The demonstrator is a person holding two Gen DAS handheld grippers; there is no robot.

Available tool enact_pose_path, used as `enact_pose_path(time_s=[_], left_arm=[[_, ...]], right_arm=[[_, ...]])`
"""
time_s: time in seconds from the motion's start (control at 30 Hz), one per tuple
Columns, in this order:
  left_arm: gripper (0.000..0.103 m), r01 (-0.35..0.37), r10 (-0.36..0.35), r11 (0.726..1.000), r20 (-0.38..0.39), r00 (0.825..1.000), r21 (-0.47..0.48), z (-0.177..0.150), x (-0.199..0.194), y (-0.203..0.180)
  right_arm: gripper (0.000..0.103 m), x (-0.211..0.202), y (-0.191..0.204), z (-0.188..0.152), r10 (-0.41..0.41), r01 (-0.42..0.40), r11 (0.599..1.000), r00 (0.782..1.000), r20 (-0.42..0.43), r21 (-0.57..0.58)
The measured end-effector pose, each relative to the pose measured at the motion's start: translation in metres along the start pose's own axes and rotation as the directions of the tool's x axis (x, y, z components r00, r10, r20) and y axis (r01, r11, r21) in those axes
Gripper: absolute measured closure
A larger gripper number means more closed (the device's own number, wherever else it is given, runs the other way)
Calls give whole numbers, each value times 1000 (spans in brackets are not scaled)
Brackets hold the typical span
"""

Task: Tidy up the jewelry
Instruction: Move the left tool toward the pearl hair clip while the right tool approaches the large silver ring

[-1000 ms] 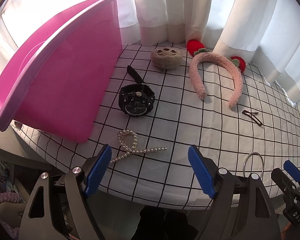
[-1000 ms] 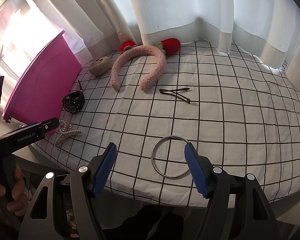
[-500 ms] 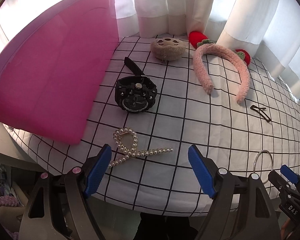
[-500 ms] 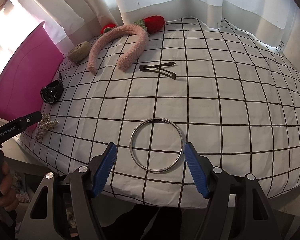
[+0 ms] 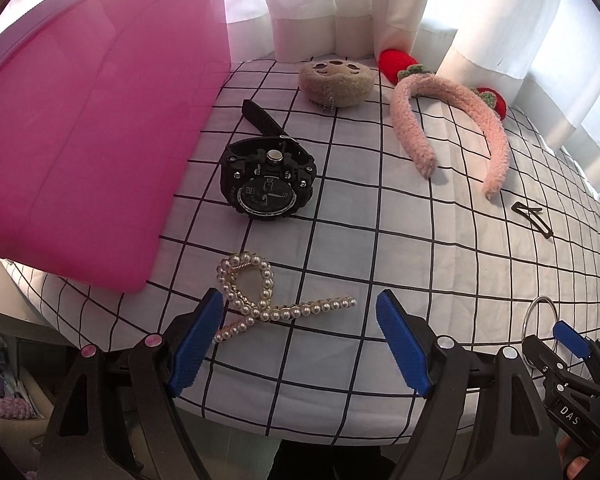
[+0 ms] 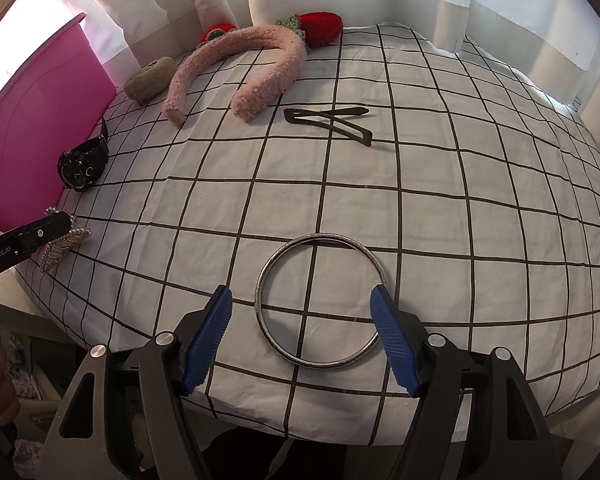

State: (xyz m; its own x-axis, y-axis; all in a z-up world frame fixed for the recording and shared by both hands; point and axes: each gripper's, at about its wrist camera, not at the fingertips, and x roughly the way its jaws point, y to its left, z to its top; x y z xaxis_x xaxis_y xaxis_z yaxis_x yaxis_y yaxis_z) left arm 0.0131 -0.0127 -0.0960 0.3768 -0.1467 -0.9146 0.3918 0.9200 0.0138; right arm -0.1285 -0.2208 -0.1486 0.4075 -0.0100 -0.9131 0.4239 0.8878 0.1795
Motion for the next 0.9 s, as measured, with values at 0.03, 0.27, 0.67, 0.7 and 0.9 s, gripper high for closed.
enact_pose_path(time_s=[0.03,0.27,0.67,0.7,0.9], left_arm=[[26,4,-4,1000,1,1000,-3,0,1,1],[26,18,-18,1000,-2,1000,-11,2,11,6],[21,-14,14,1000,-41,999,4,-6,30,4],[19,-14,14,1000,-43,999,-2,-6,32,6],[12,-19,17,999,-56,998,-30,-10,43,16]], right_arm=[[34,0,0,0,0,0,1000,1000,4,0],[29,4,8,-2,-45,45,998,999,9,-54],[27,6,9,-2,-55,56,997,998,9,-50],[27,7,10,-1,-60,60,997,998,8,-54],[27,6,10,-3,-60,61,996,998,19,-57]])
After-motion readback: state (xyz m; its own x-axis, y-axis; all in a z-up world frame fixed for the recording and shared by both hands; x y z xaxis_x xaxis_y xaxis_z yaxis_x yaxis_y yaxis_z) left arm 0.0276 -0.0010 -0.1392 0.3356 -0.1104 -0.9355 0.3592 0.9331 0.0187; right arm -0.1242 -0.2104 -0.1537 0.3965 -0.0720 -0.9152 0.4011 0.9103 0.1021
